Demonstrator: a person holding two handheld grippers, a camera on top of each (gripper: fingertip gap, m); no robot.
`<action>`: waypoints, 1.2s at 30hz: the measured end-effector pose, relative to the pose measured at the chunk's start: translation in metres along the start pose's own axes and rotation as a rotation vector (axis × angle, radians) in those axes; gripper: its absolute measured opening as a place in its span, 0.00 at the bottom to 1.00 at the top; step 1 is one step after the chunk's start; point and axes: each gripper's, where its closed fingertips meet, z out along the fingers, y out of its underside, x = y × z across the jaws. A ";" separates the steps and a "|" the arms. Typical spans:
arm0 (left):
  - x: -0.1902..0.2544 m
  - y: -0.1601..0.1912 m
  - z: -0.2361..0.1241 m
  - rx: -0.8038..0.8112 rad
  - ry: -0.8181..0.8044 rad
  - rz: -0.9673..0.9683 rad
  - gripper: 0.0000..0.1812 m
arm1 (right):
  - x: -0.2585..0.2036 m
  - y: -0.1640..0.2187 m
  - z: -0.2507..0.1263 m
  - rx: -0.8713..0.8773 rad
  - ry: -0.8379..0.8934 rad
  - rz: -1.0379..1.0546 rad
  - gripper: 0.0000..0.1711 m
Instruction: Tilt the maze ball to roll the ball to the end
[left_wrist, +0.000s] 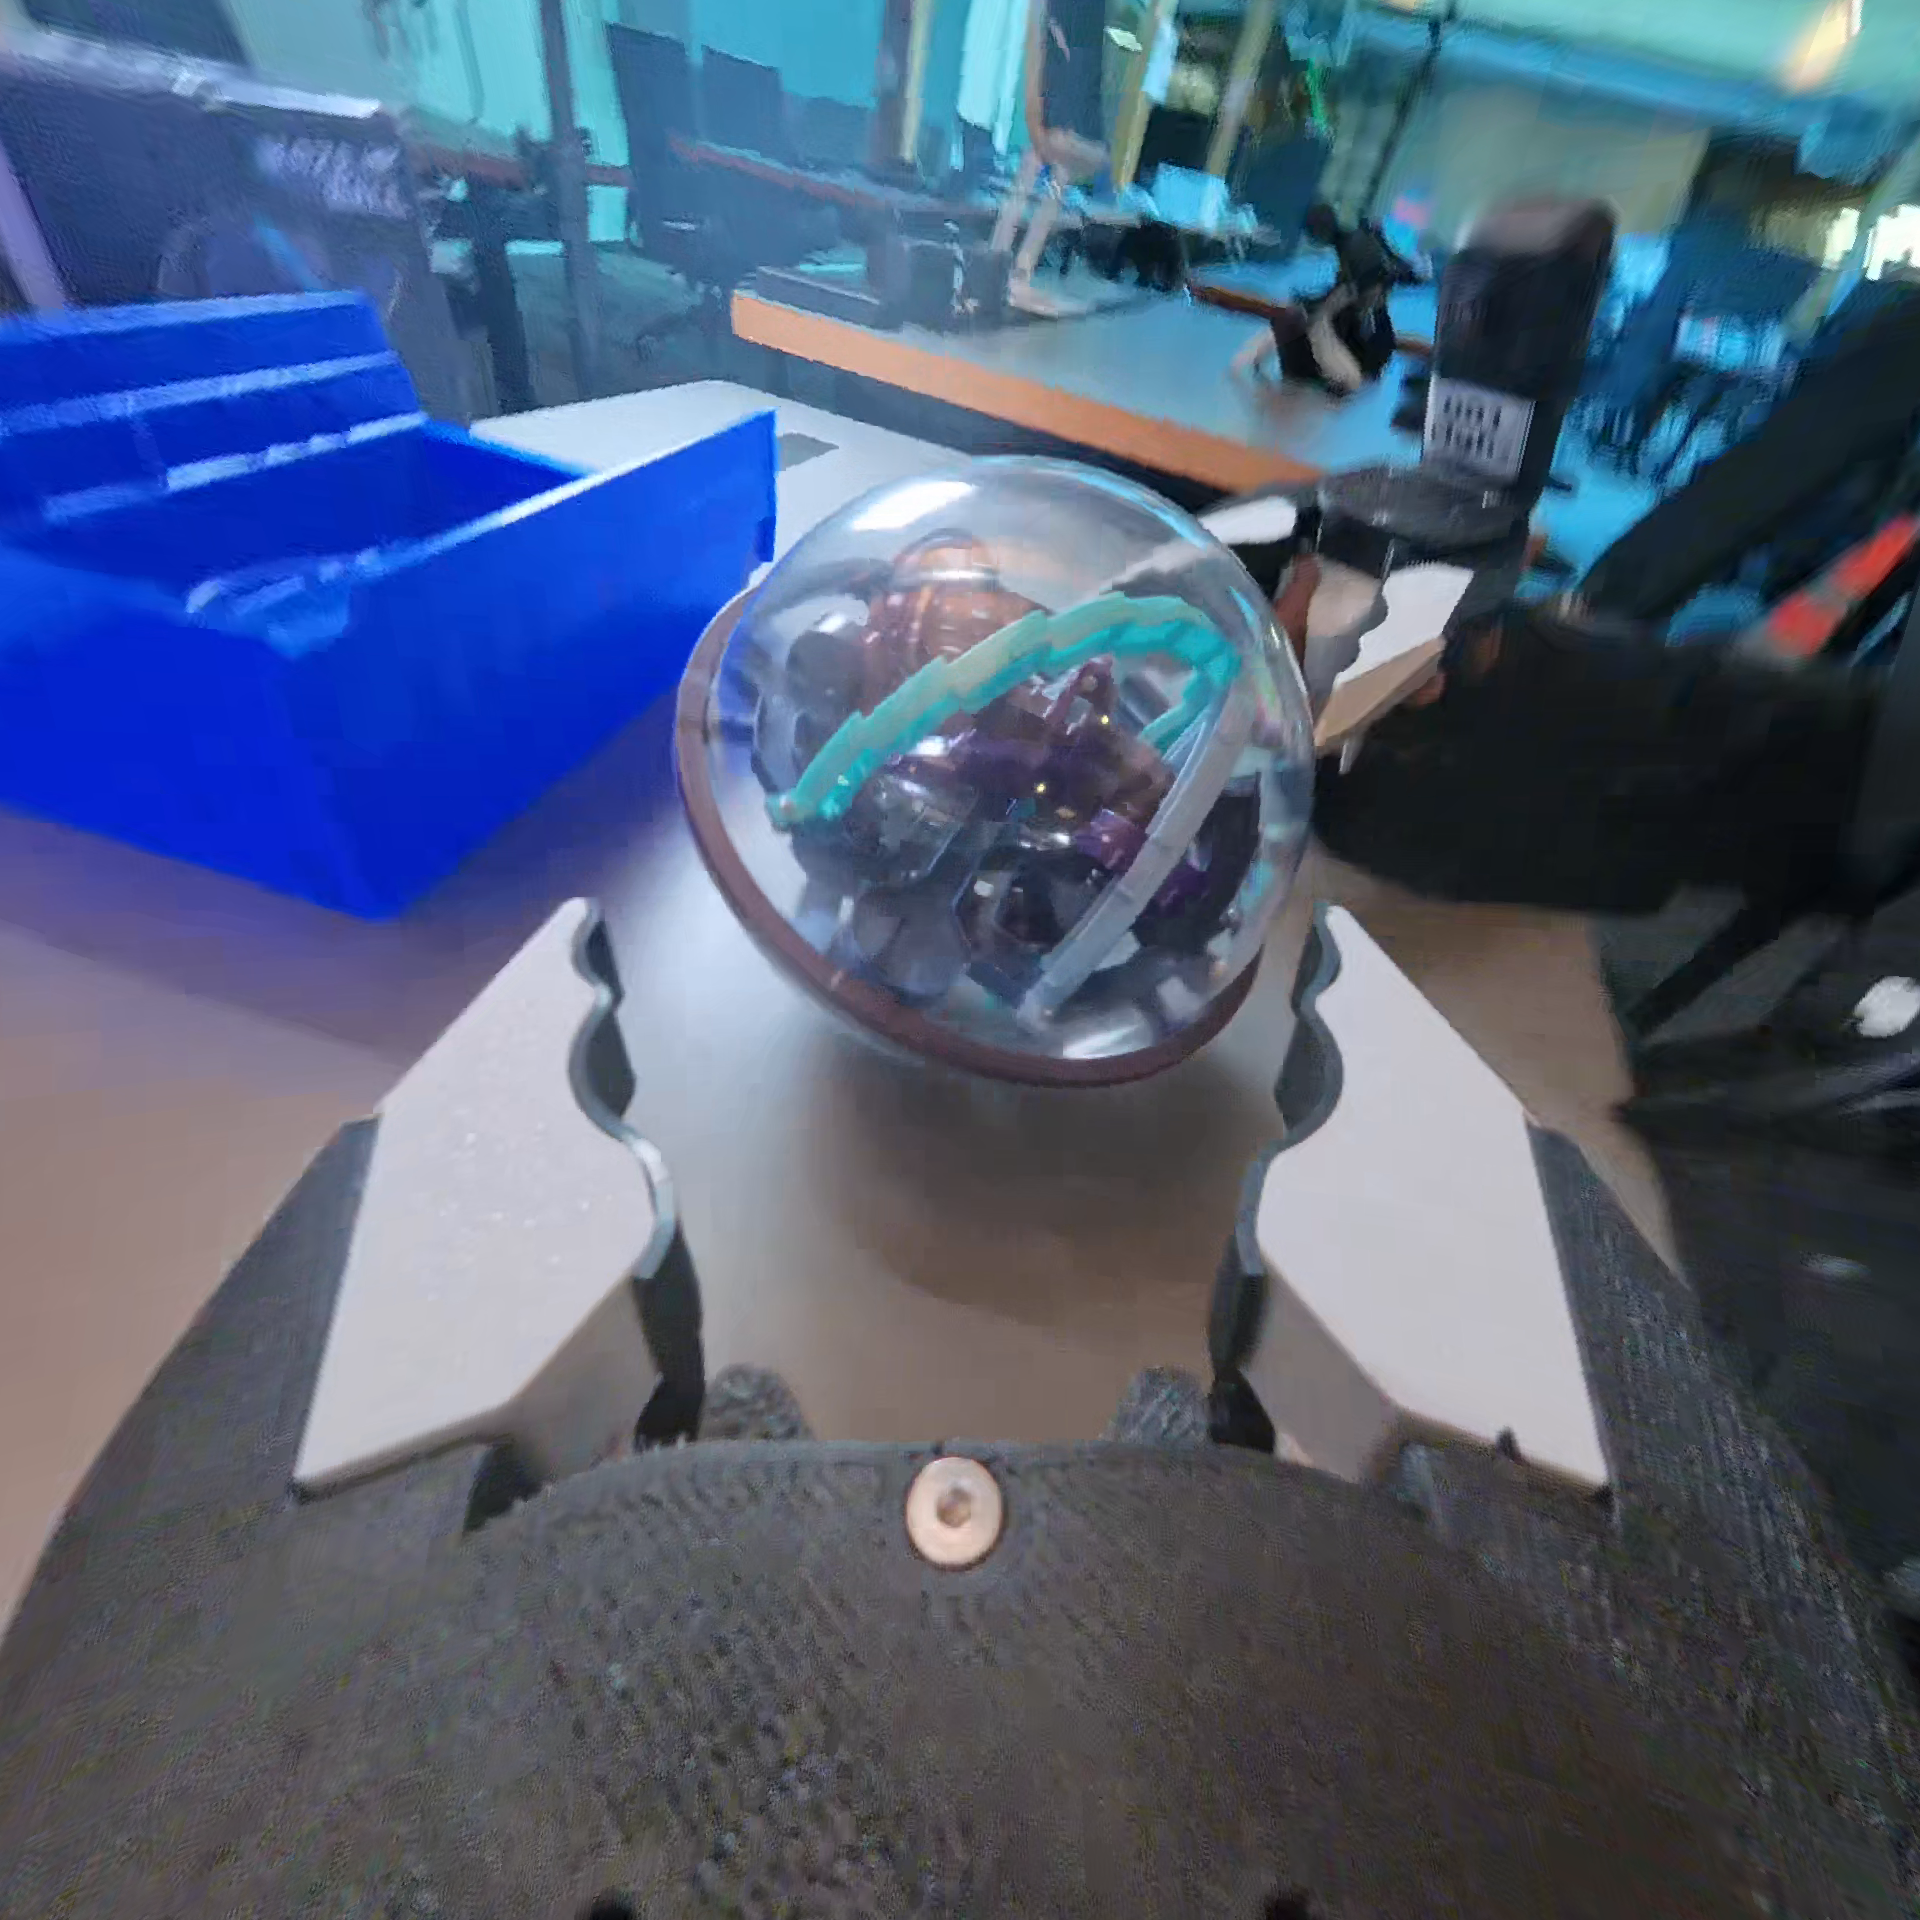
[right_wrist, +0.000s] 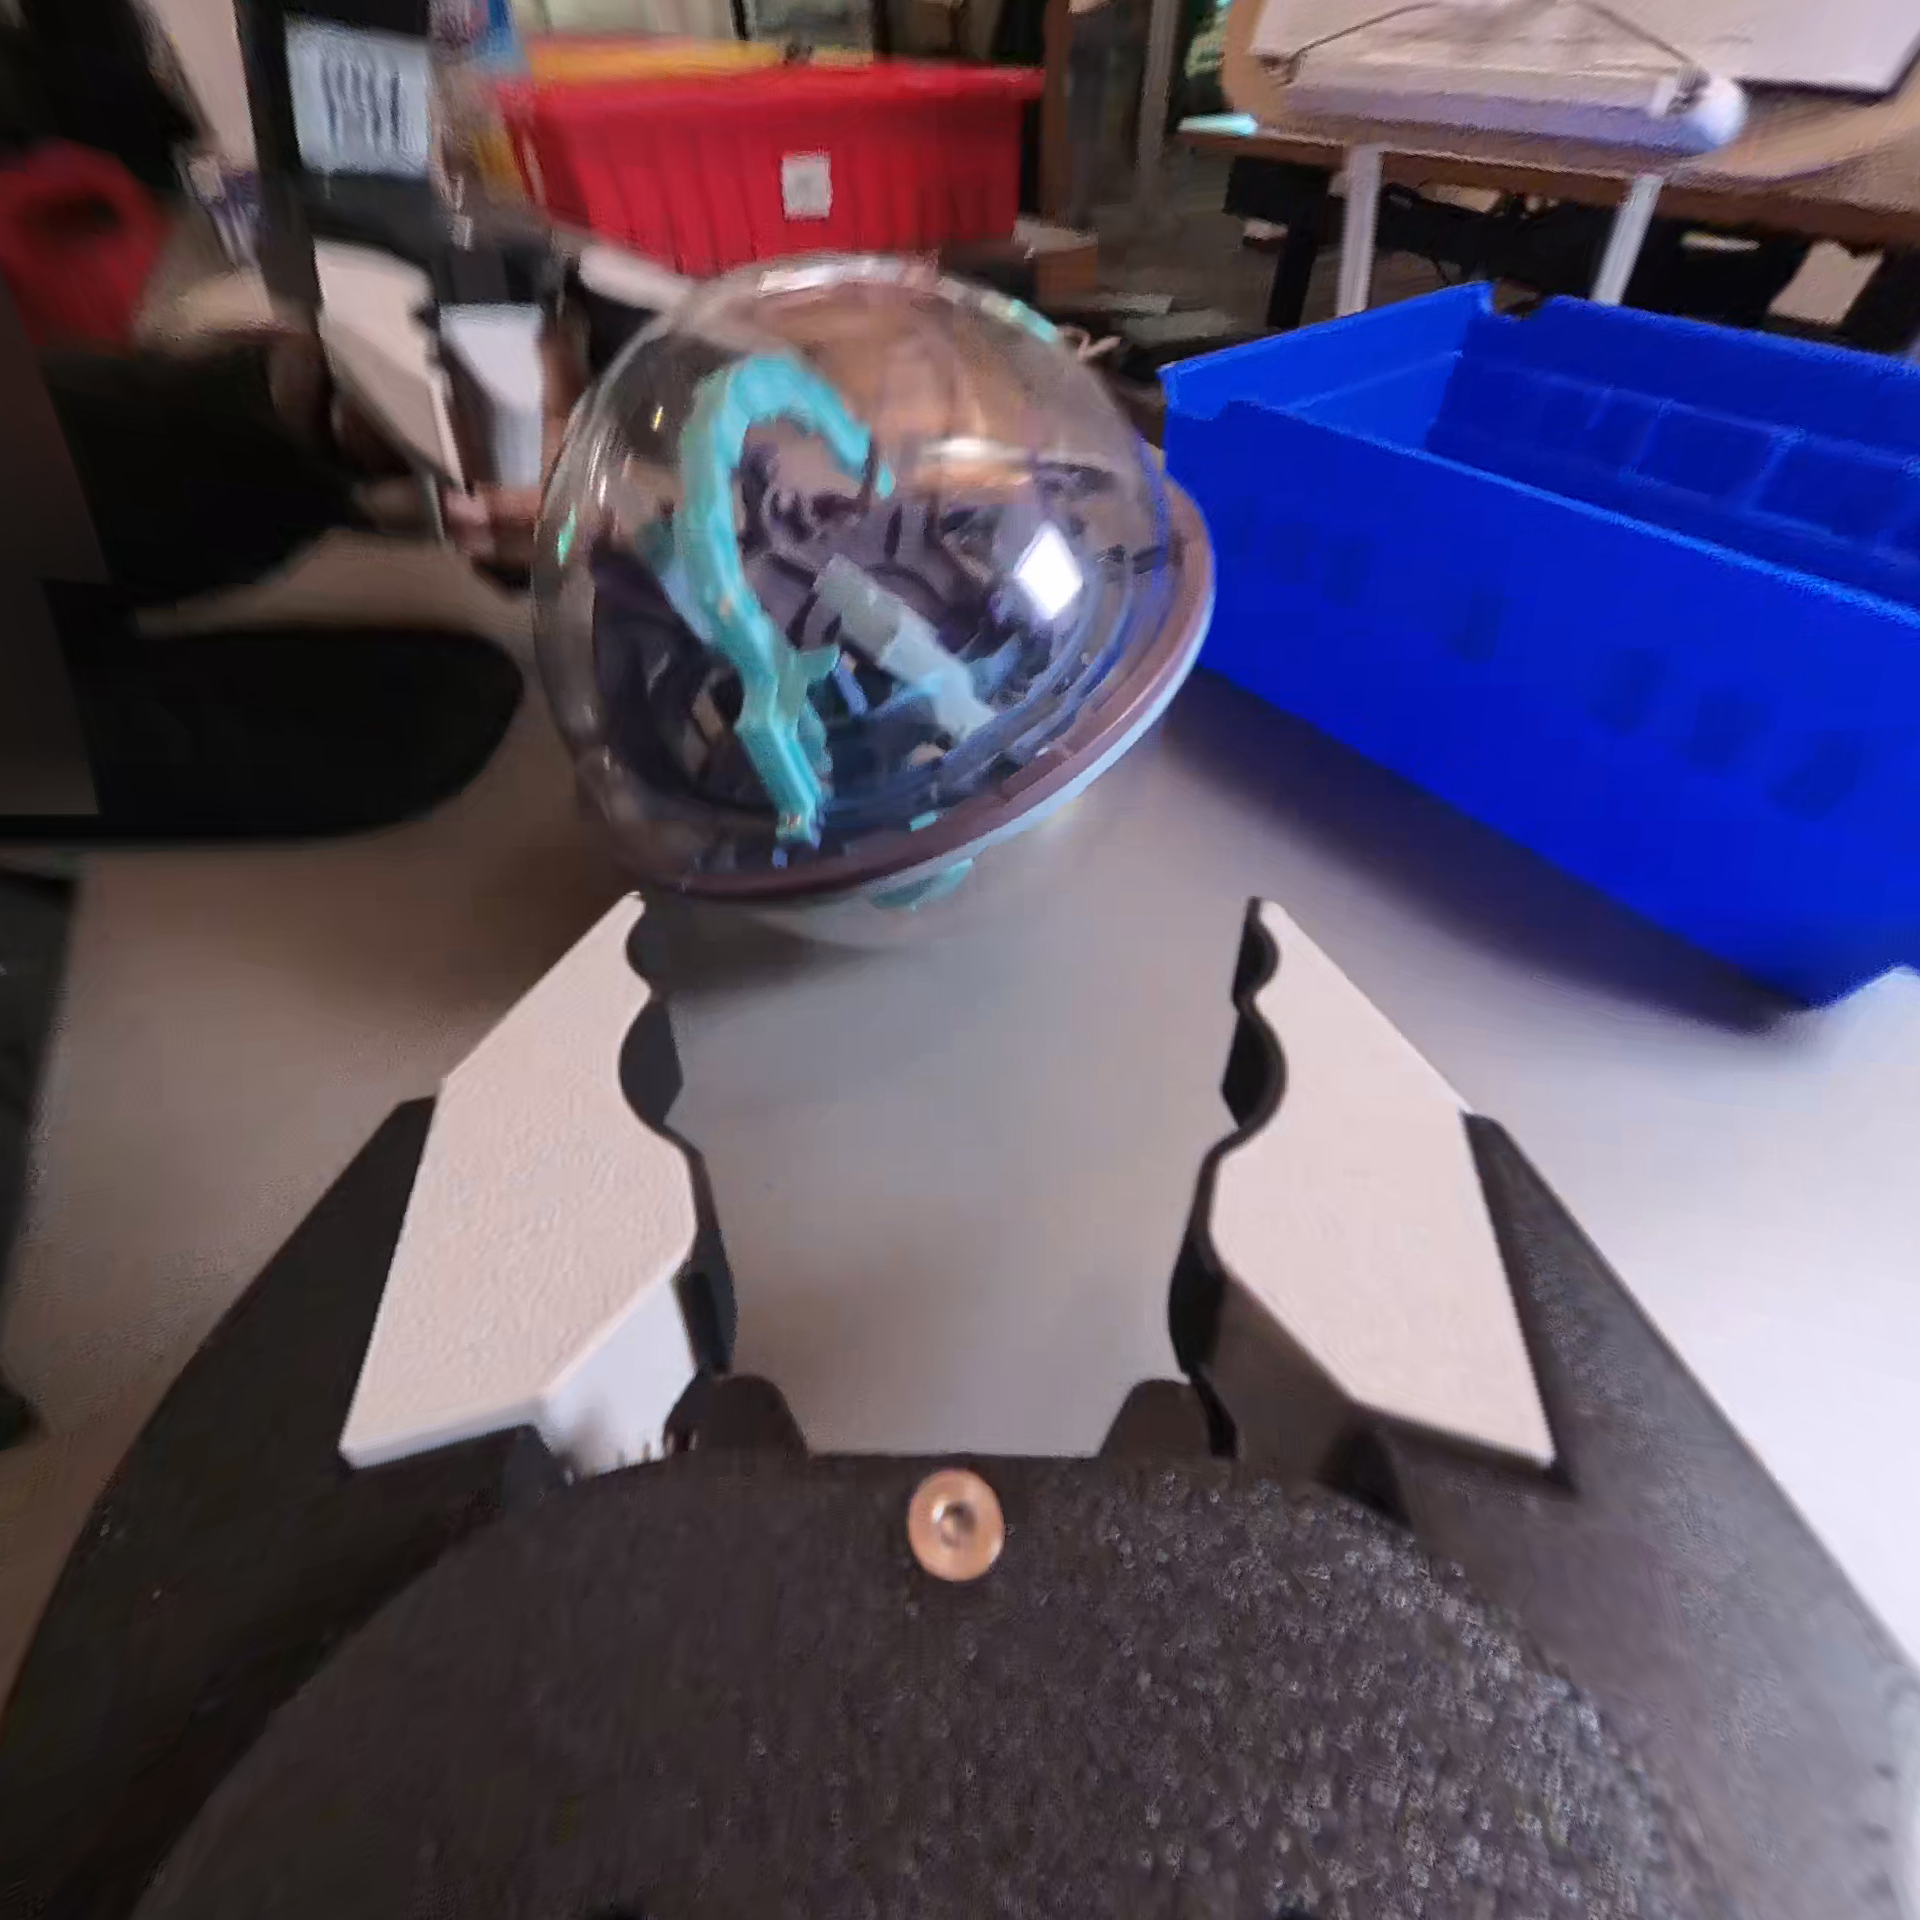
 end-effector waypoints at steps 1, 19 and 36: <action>0.000 -0.001 0.004 -0.018 0.029 0.080 0.72 | -0.003 0.005 0.004 -0.038 0.003 -0.090 0.66; 0.004 -0.013 0.042 0.024 0.166 0.244 0.67 | -0.007 0.000 0.051 -0.020 0.028 -0.355 0.72; 0.018 -0.007 0.028 0.042 0.275 0.087 0.61 | -0.025 0.001 0.034 0.000 -0.164 -0.112 0.69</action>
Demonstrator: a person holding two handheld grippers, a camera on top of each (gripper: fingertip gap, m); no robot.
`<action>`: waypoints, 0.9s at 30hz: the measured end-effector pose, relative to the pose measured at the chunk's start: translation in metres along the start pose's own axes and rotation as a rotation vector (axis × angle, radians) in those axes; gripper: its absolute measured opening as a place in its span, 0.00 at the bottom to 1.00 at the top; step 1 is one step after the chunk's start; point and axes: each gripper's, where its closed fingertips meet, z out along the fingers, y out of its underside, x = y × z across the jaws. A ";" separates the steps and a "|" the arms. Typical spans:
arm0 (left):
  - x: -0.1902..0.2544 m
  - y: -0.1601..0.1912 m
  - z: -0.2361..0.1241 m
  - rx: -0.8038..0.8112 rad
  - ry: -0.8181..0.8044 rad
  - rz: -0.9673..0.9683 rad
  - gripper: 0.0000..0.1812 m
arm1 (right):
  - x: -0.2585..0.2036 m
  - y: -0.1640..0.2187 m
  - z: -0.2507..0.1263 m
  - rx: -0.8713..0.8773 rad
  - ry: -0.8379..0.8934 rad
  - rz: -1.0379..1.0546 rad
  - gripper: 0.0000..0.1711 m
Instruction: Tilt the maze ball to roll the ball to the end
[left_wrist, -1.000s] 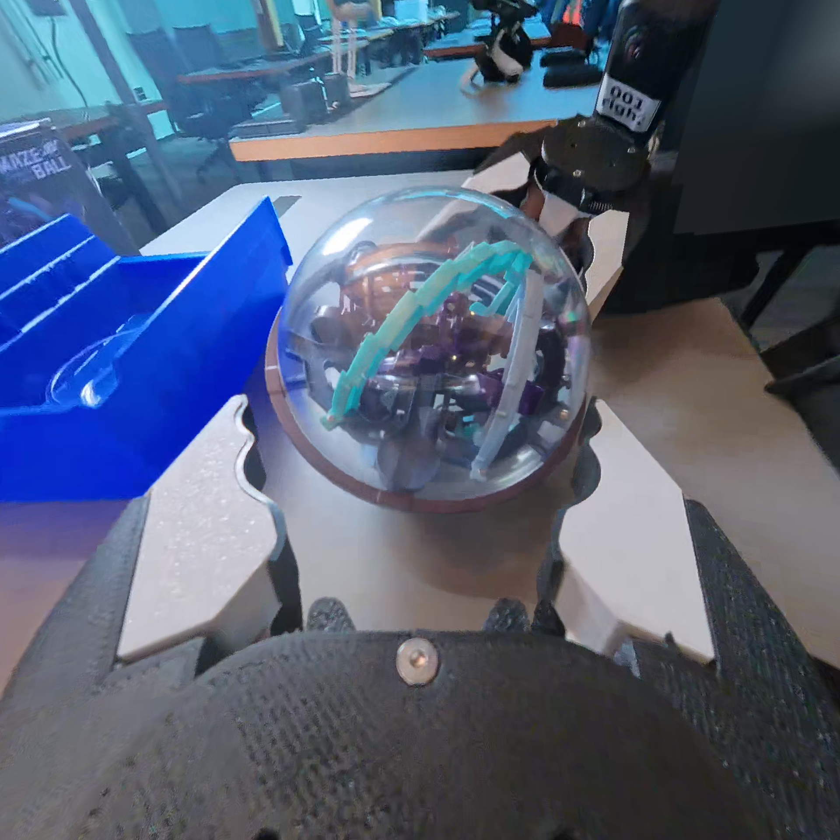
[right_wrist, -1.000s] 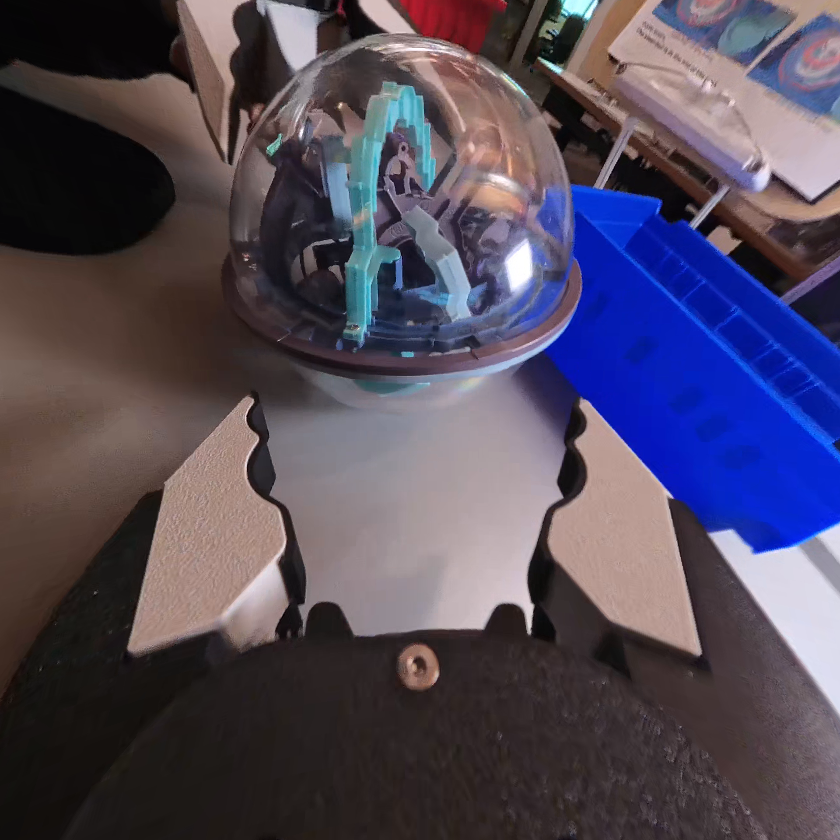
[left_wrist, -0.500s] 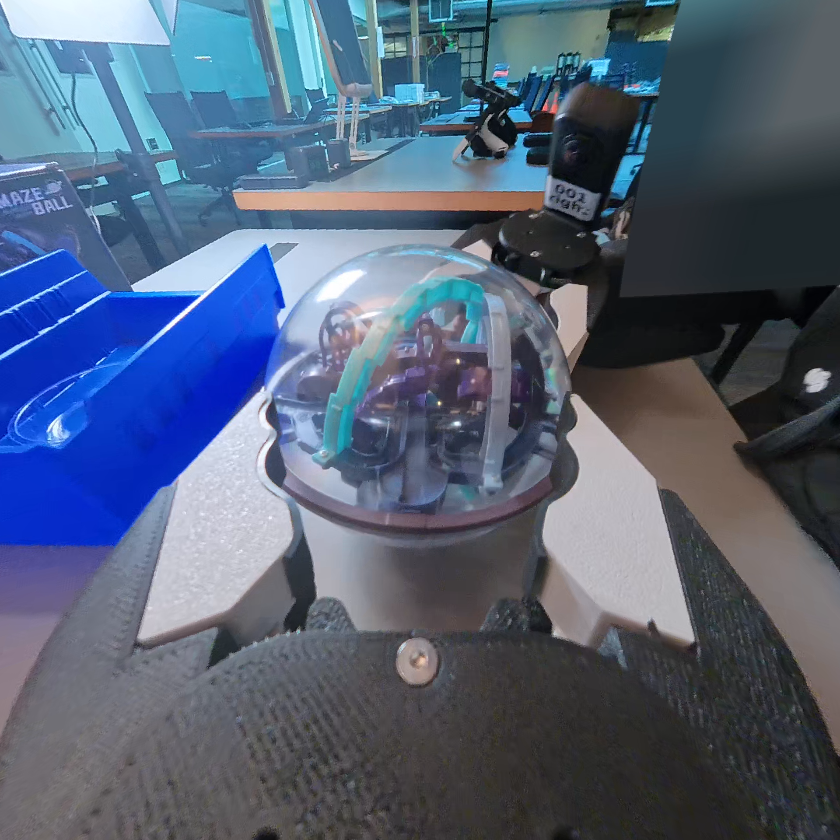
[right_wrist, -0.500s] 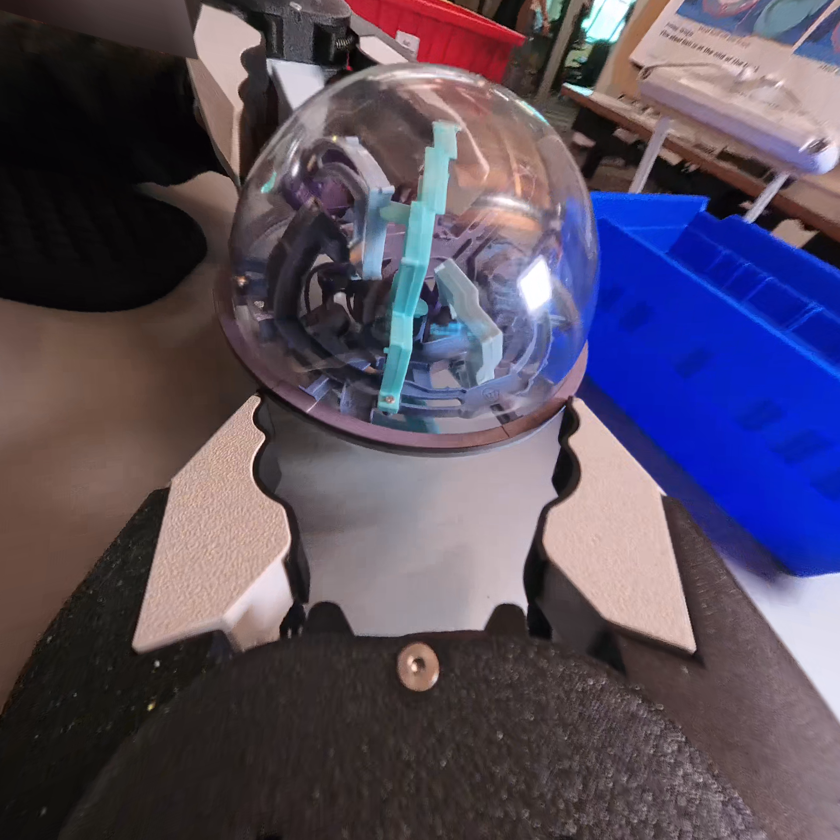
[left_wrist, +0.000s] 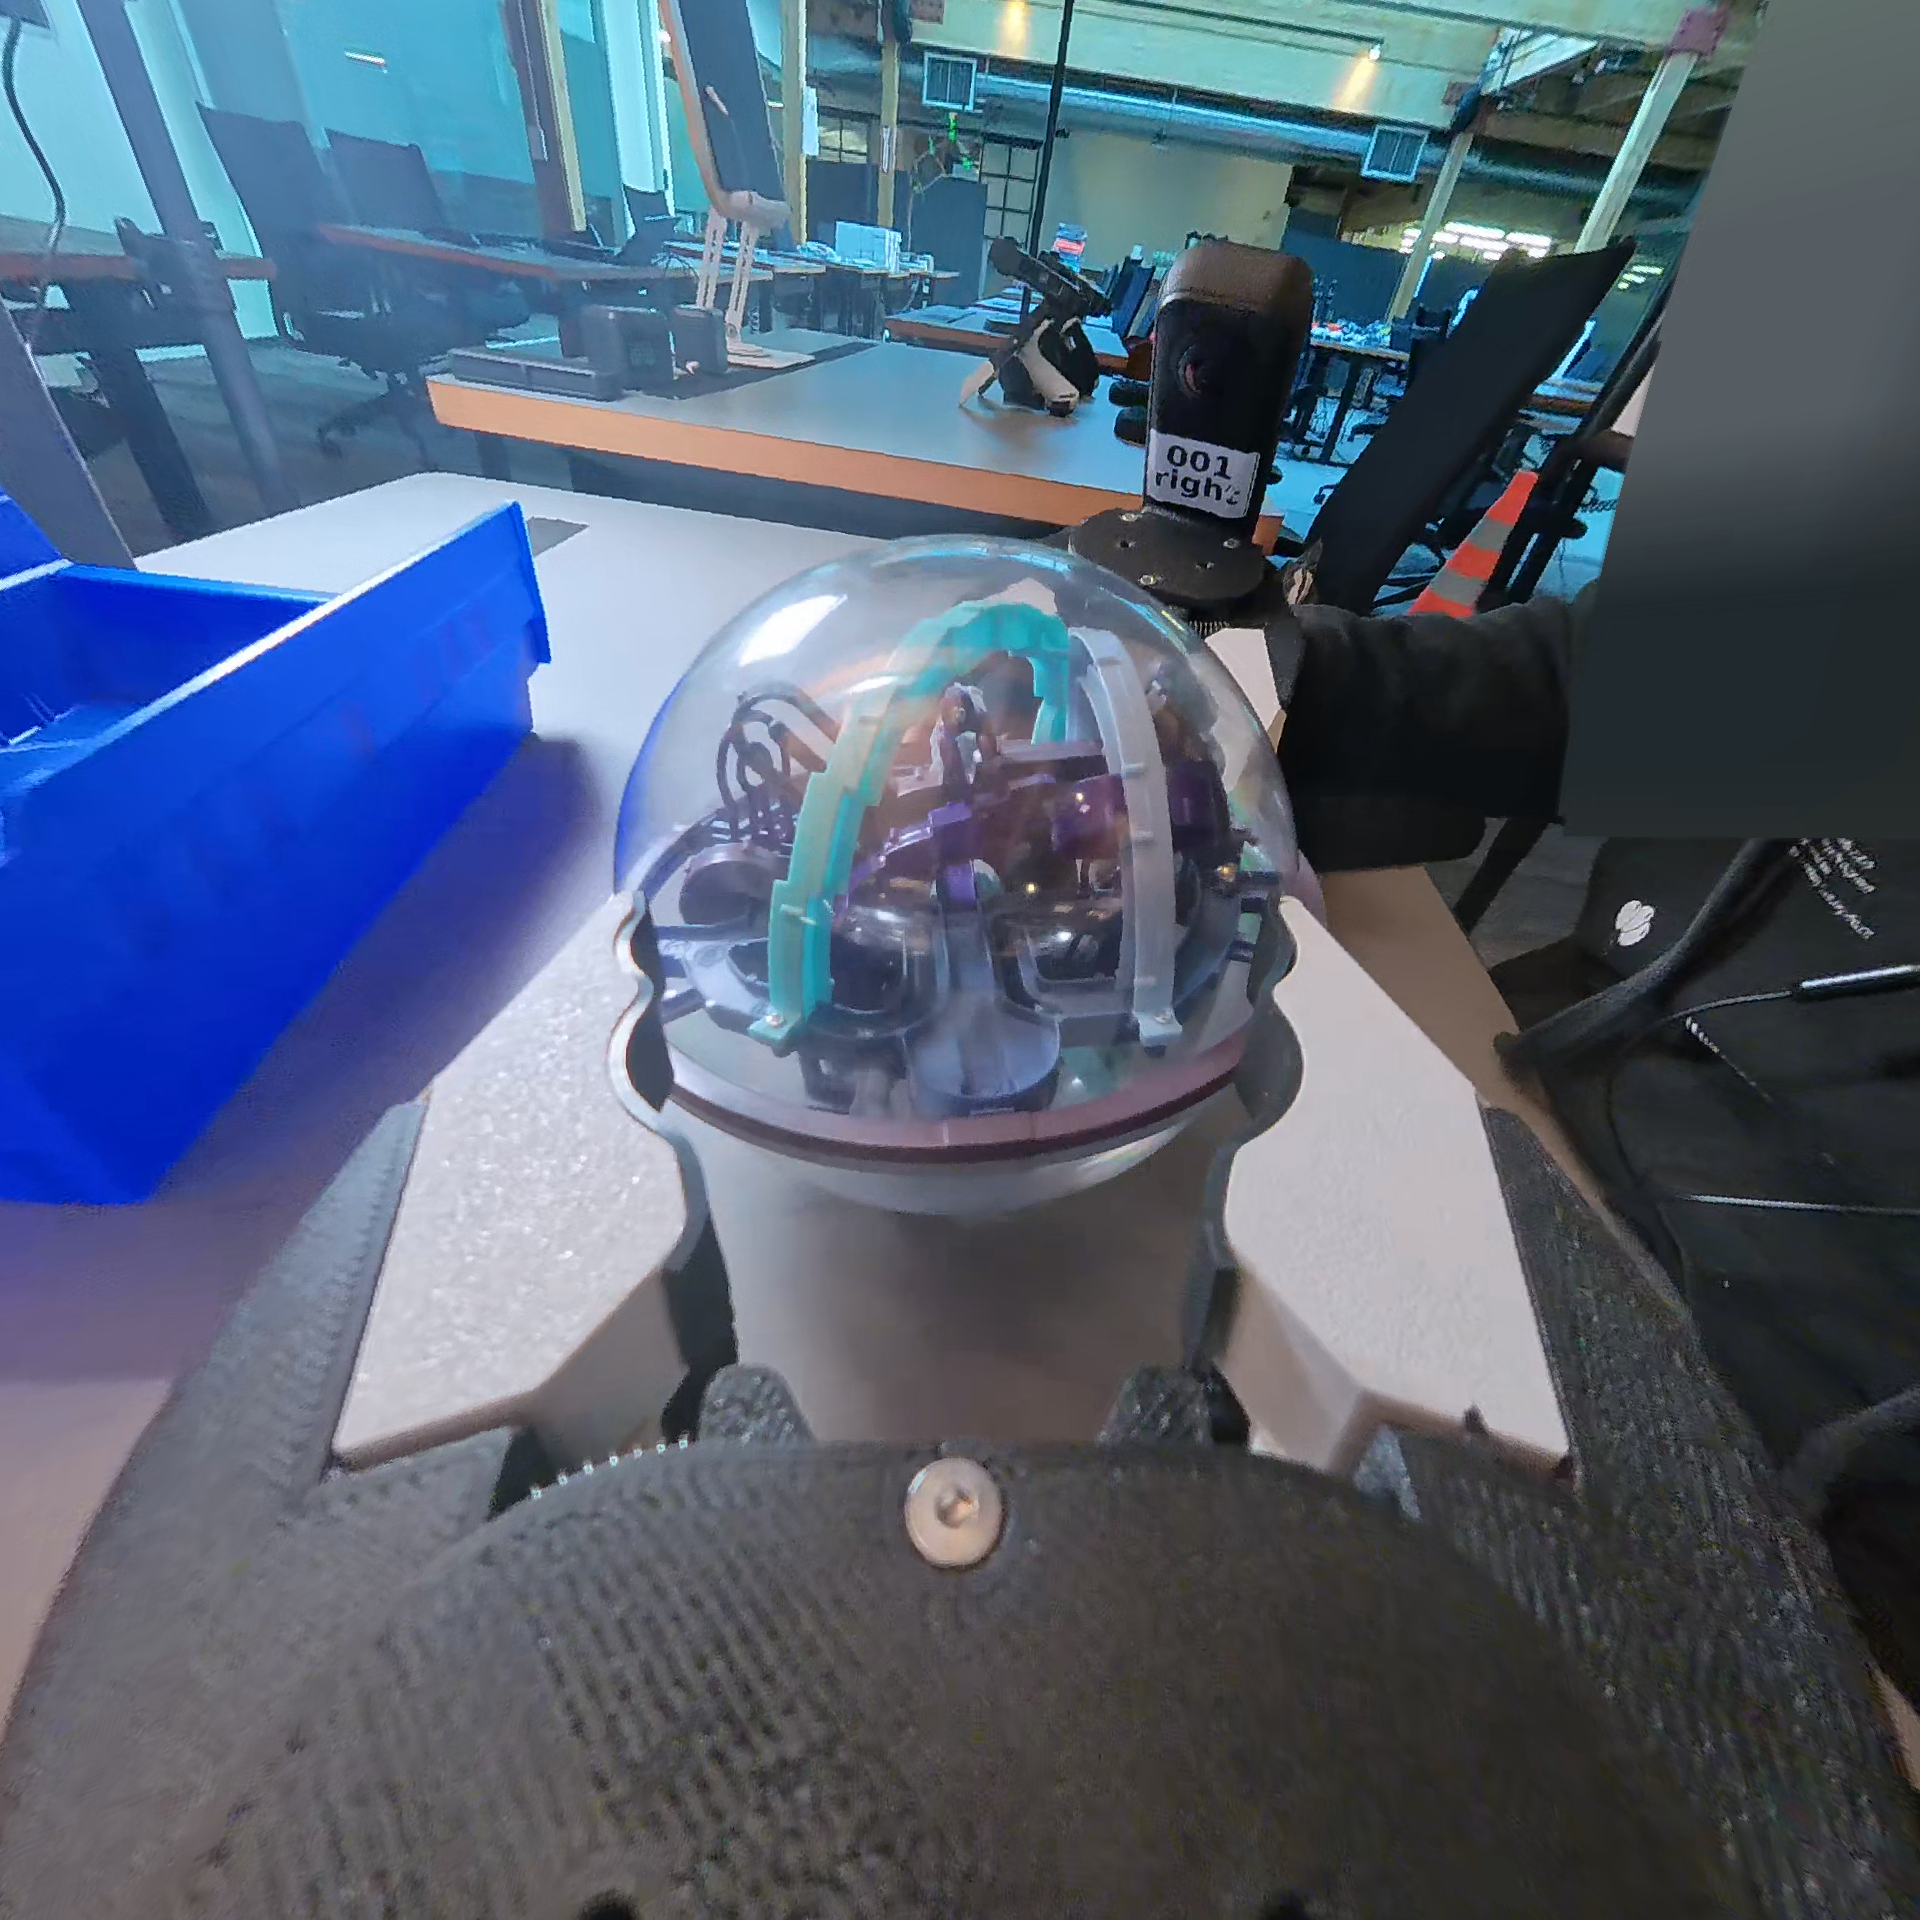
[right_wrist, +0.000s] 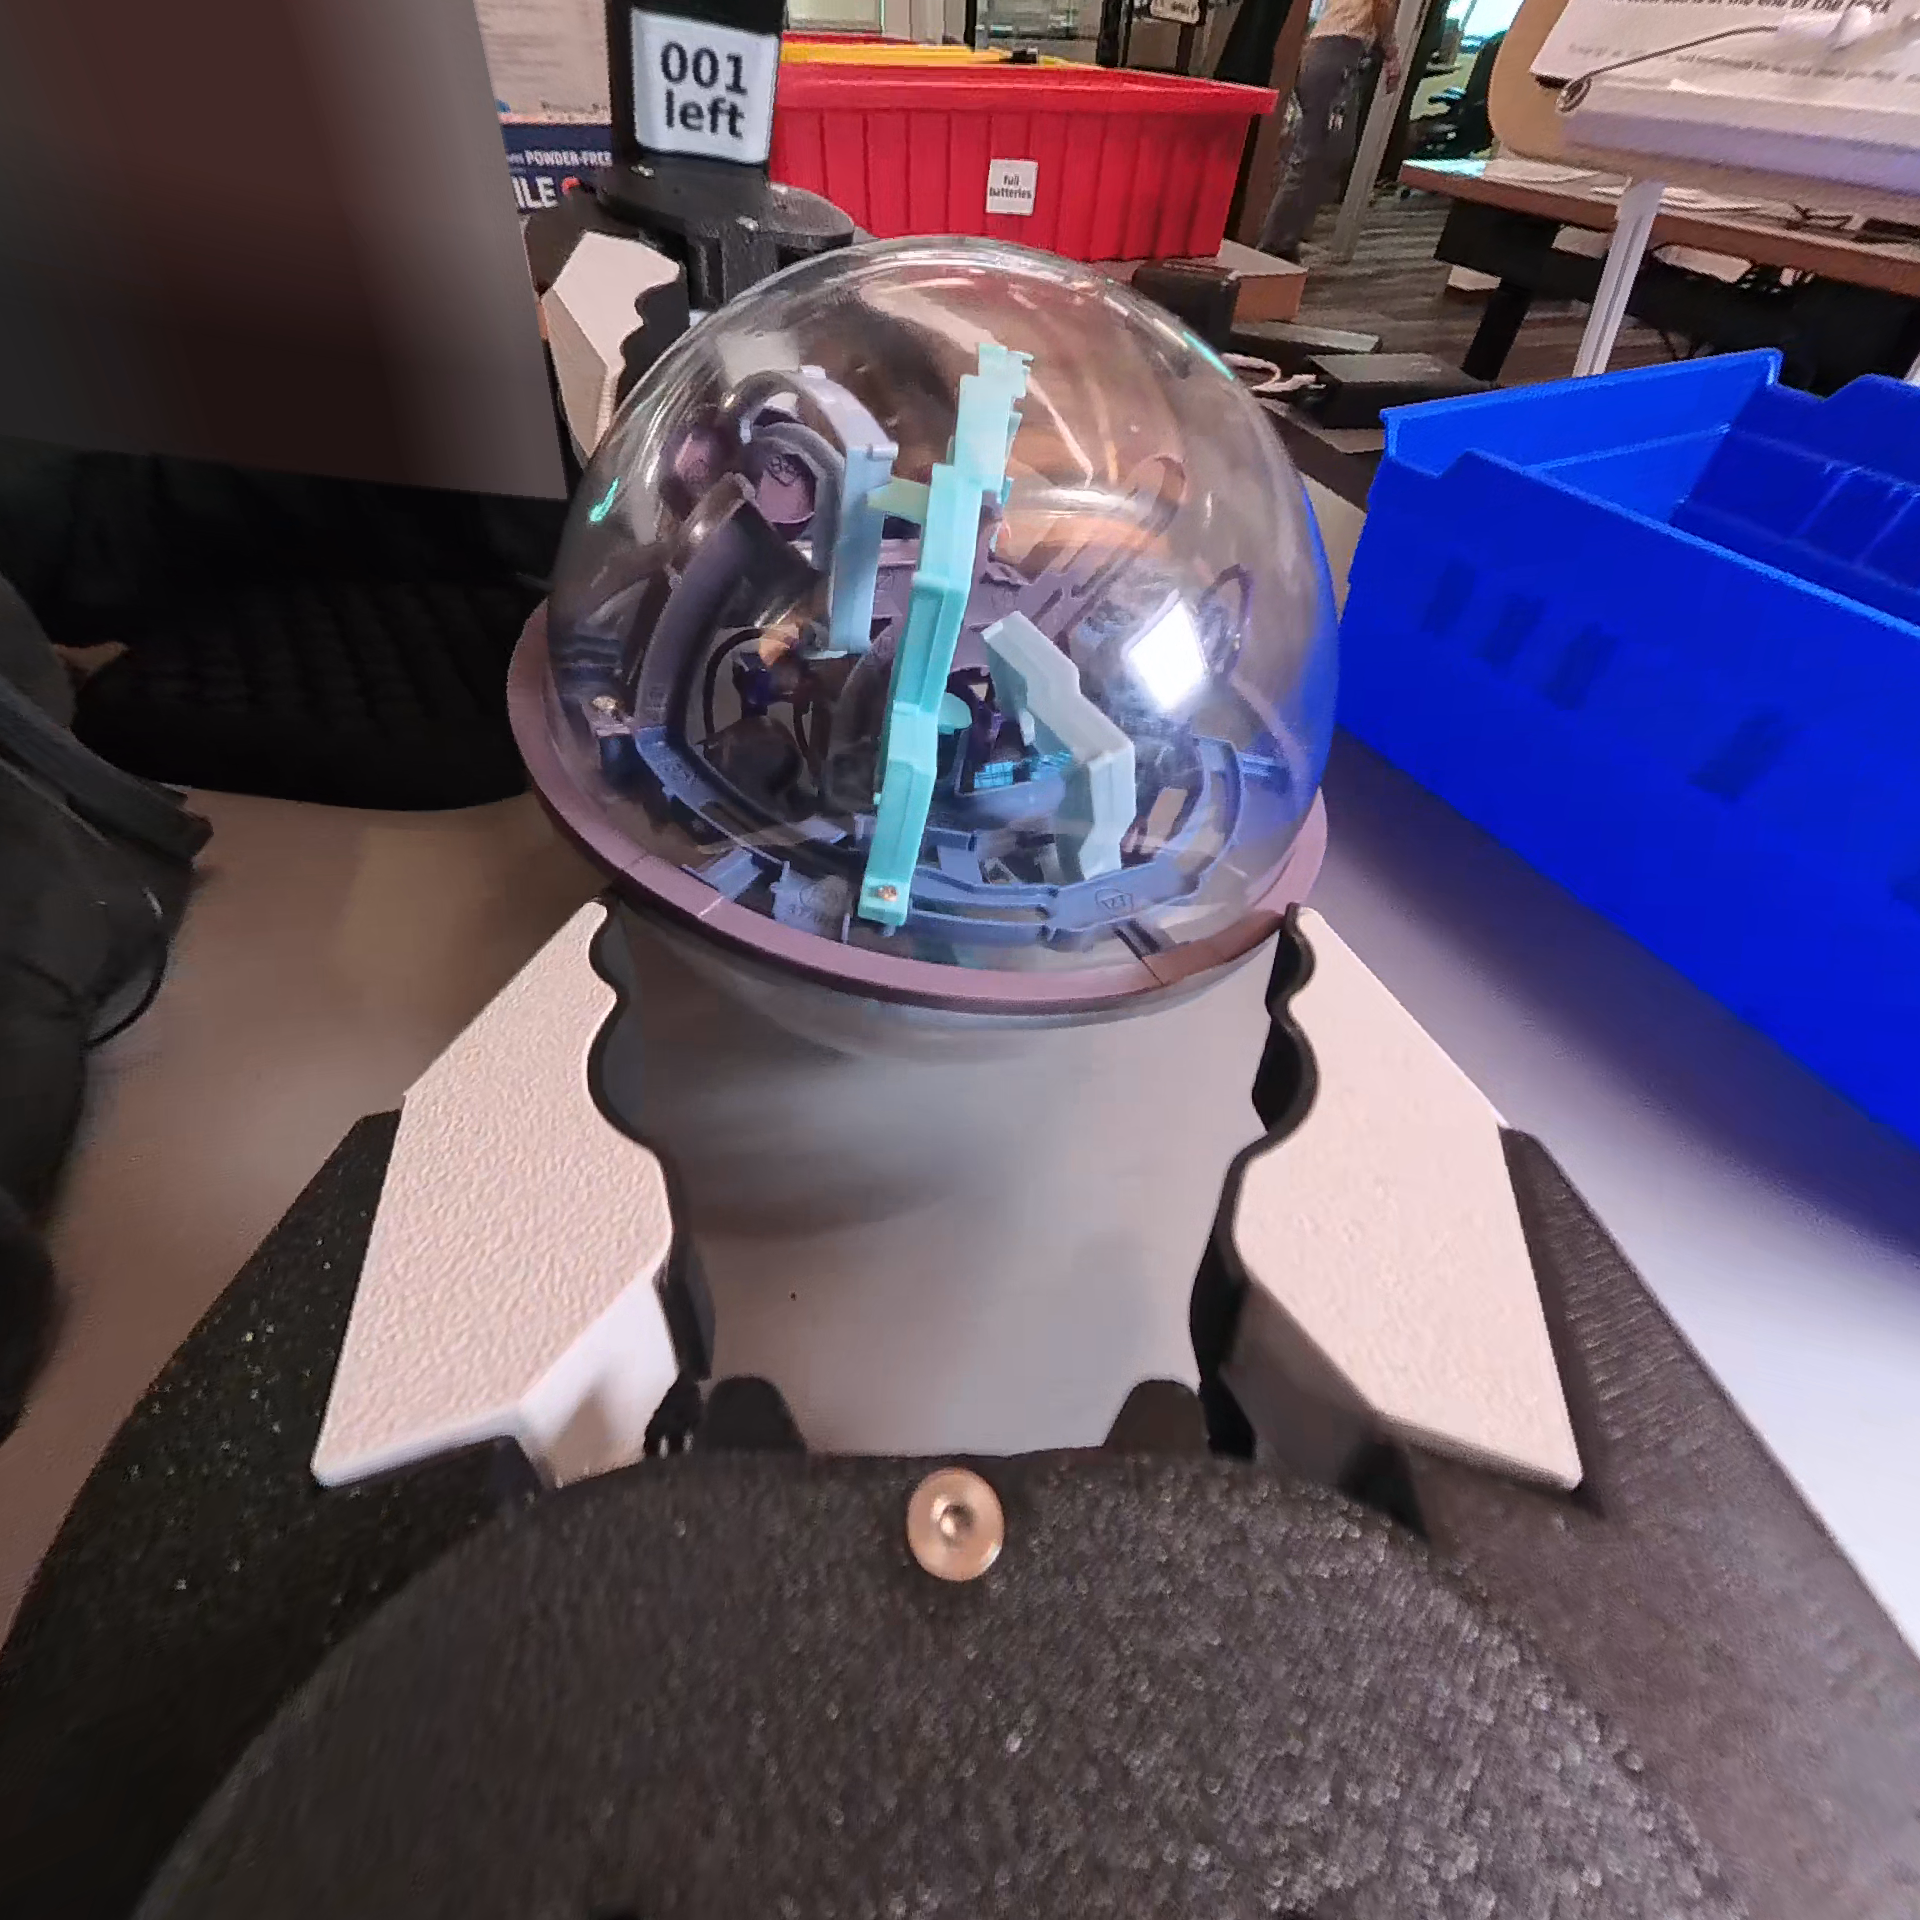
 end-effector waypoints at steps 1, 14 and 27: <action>0.001 0.000 0.000 0.004 0.002 -0.005 0.61 | -0.001 0.000 0.000 0.003 -0.001 0.004 0.69; 0.007 0.022 0.001 -0.055 0.043 -0.009 0.62 | -0.003 -0.021 -0.013 0.089 0.015 -0.025 0.68; 0.014 0.030 0.000 -0.145 0.086 0.064 0.65 | 0.002 -0.036 -0.023 0.095 -0.161 0.211 0.63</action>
